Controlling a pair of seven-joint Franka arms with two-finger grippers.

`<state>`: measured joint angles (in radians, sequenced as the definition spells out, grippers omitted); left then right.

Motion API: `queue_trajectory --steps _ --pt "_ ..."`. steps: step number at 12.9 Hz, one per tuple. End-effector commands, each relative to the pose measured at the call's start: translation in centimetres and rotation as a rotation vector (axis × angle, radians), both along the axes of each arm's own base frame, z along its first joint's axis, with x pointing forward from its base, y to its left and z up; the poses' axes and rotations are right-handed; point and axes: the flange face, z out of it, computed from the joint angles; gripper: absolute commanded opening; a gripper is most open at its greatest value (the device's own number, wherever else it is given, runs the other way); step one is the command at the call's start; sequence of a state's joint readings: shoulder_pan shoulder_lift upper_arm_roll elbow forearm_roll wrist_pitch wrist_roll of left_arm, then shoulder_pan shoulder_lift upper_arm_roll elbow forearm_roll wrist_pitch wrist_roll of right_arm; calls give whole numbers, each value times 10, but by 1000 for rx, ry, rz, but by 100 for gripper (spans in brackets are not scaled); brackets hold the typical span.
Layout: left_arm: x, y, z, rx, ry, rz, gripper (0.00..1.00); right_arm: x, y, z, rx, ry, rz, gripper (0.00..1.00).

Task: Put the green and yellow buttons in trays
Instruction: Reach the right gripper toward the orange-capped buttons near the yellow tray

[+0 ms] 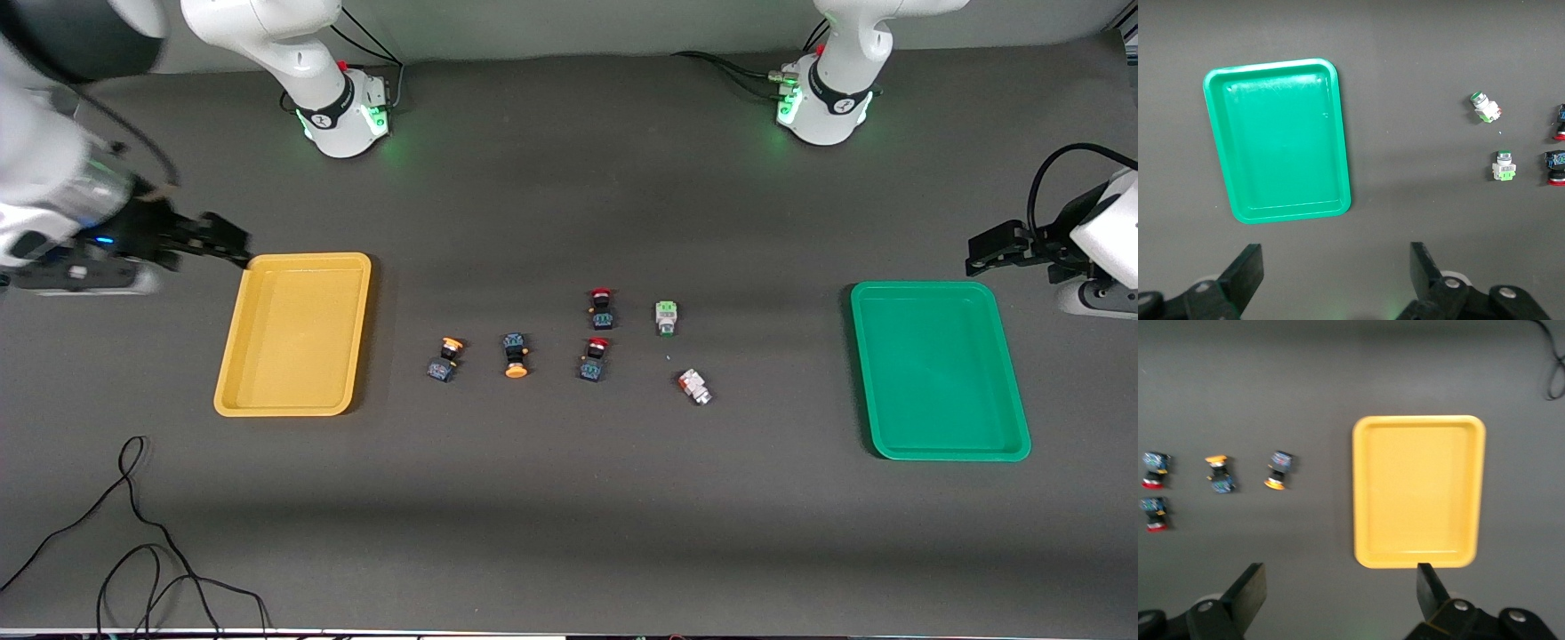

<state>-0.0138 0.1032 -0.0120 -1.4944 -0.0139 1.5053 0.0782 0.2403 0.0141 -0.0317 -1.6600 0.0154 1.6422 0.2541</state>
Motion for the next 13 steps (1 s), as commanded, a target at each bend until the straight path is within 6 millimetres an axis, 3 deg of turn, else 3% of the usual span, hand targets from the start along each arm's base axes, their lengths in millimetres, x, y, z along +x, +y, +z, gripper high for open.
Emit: queue_trajectory --steps 1,2,5,6,9,13 --pt "0 0 6 -9 0 3 56 10 64 -33 10 -2 -47 100" --pt "0 0 6 -8 0 3 14 10 88 -43 9 -7 -62 100" --pt "0 1 6 -9 0 3 16 17 120 -65 45 -21 -159 100" --pt "0 2 6 -7 0 9 99 22 124 -78 55 -14 -170 100" --pt "0 2 6 -7 1 6 100 31 126 -148 40 1 -197 100" --pt "0 2 5 -7 3 10 100 38 124 -267 20 6 -214 100"
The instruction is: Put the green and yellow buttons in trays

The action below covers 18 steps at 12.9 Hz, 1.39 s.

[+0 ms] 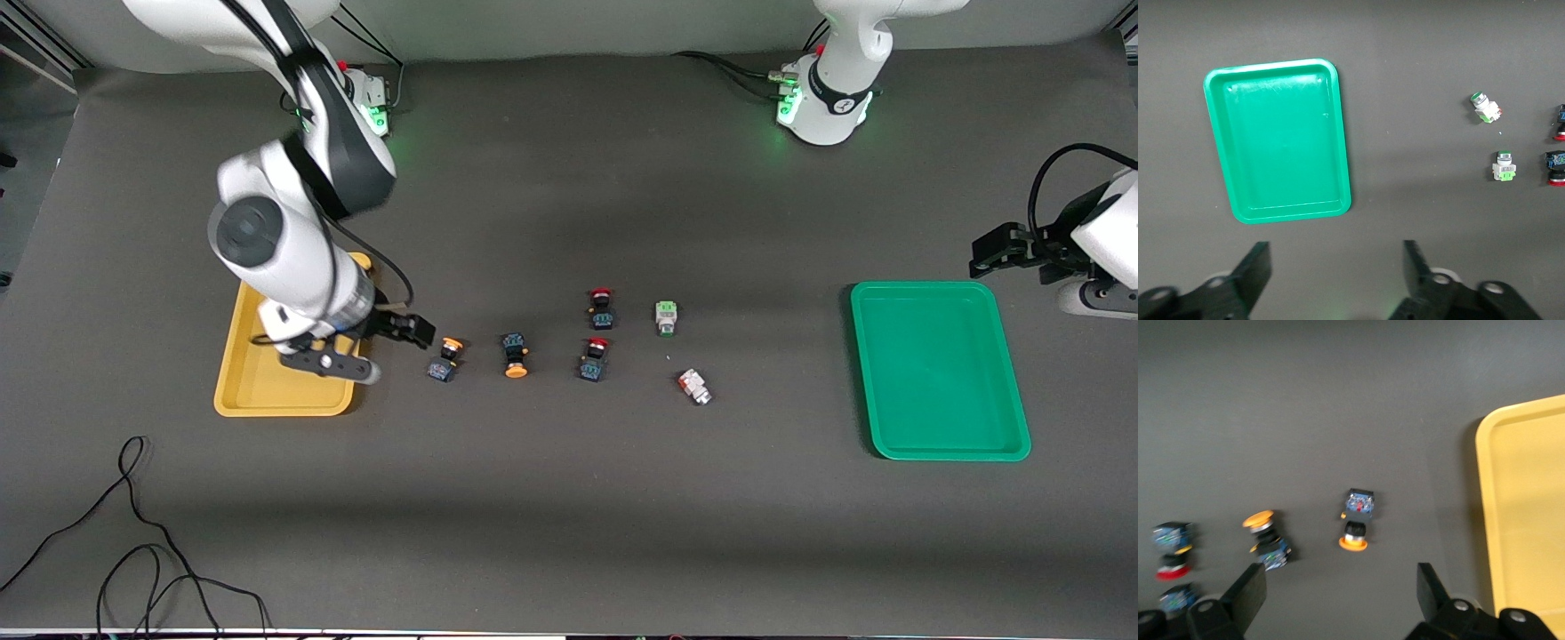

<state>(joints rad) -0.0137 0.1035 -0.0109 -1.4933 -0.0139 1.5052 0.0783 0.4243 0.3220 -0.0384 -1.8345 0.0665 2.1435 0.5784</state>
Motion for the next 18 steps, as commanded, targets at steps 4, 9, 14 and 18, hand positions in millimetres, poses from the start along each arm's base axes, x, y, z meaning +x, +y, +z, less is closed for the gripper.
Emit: queue_trajectory --steps 4,9,14,18 --pt "0 0 5 -7 4 11 100 14 2 -126 -11 -11 -37 100" --pt "-1 -2 7 -6 -1 15 100 9 1 -163 -29 23 -35 100" --pt "23 -63 -17 -10 -58 104 100 5 3 -173 -37 46 -27 66" --pt "53 -151 -93 -23 -57 192 100 4 12 -161 -34 45 -1 20"
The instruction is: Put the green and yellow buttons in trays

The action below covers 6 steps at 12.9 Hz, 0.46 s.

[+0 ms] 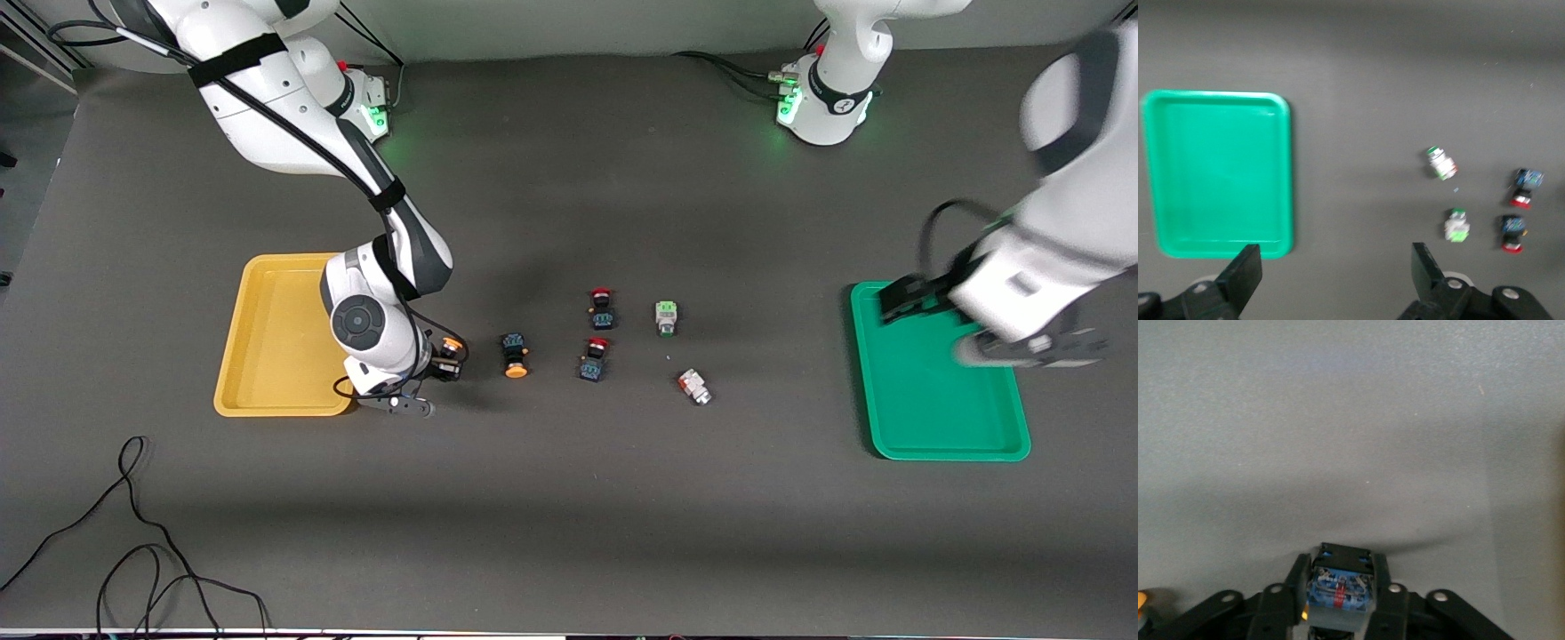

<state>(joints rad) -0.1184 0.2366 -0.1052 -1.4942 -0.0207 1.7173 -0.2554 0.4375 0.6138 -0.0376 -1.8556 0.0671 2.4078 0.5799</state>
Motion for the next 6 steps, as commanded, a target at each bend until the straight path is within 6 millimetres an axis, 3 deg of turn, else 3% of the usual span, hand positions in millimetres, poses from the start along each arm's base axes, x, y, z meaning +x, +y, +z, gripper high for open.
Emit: queue_trajectory --steps 1,3,6 --pt "19 -51 -53 -6 12 63 100 8 6 33 4 19 -2 18" --pt "32 -72 -104 -10 25 143 99 18 3 94 -8 78 20 15" --pt "46 -80 -175 -4 59 223 99 24 -17 197 -4 135 54 12"
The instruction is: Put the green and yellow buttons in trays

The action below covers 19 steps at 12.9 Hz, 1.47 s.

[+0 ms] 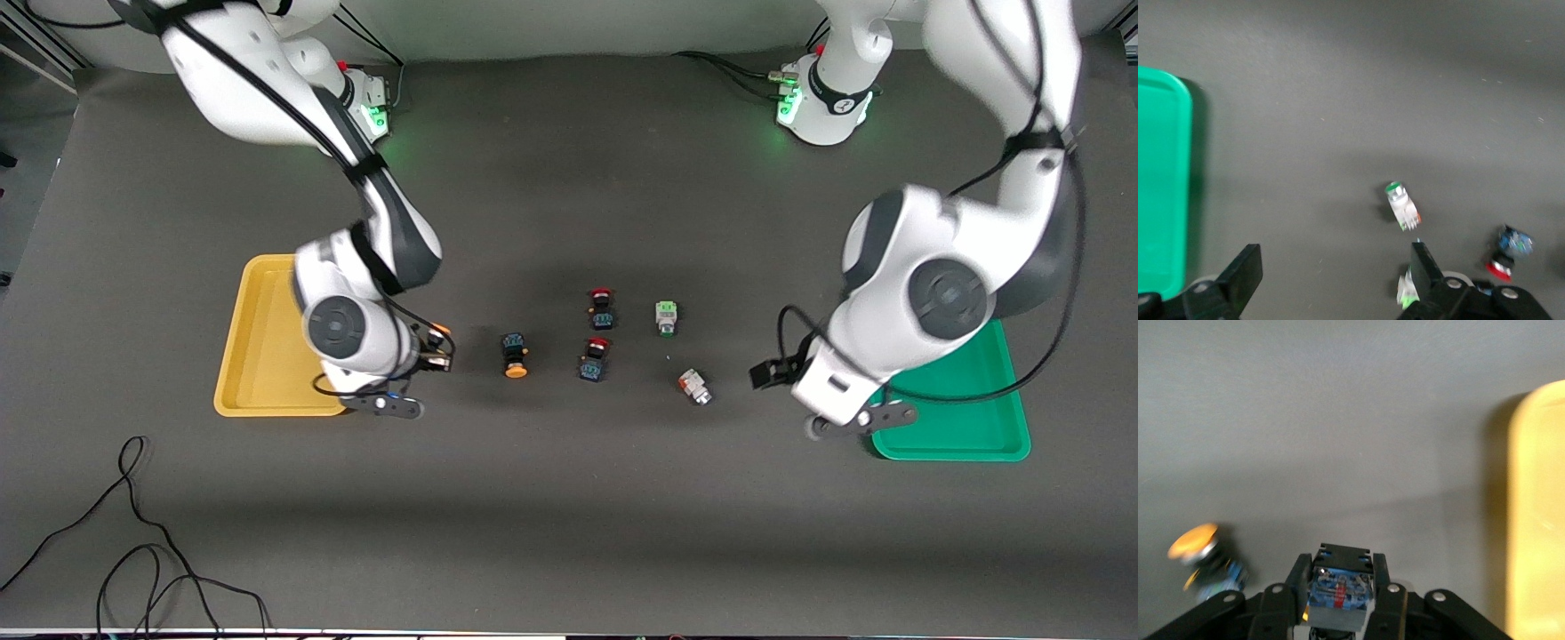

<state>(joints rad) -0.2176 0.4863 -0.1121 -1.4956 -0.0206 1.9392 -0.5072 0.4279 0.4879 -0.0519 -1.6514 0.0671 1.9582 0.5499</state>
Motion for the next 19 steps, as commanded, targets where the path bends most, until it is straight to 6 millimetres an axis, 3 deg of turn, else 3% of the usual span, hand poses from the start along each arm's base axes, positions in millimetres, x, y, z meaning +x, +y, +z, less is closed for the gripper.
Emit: queue_trajectory --steps 1,3,6,8,9,10,11,13,14,15,16,17,19 --pt "14 -3 -51 4 18 121 98 -2 -30 91 38 22 71 11" --pt "16 -18 -88 -49 35 206 98 -5 -86 122 55 25 171 9" --pt "5 -47 -133 -49 71 271 93 -22 -204 132 47 36 290 7" --pt "-1 -56 -152 -47 67 334 93 -28 -280 124 58 31 337 7" --pt "-9 -69 -163 -46 68 347 93 -32 -313 110 61 18 366 7" --pt "-15 -78 -174 -42 68 371 93 -37 -333 86 53 -5 386 7" --pt "-19 -86 -183 -44 62 385 92 -46 -346 54 45 -35 386 7" --pt "-22 -92 -196 -50 50 383 91 -60 -351 -18 3 -91 391 6" --pt "-23 -96 -199 -55 42 380 82 -61 -351 -46 -8 -88 390 6" --pt "-25 -98 -200 -52 39 375 58 -61 -351 -67 3 -74 371 7" --pt "-27 -100 -201 -49 41 369 18 -61 -349 -81 15 -78 380 7" --pt "-29 -102 -202 -46 44 364 0 -60 -348 -91 21 -77 386 7" --pt "-32 -102 -201 -38 46 357 0 -58 -348 -96 19 -70 393 7"
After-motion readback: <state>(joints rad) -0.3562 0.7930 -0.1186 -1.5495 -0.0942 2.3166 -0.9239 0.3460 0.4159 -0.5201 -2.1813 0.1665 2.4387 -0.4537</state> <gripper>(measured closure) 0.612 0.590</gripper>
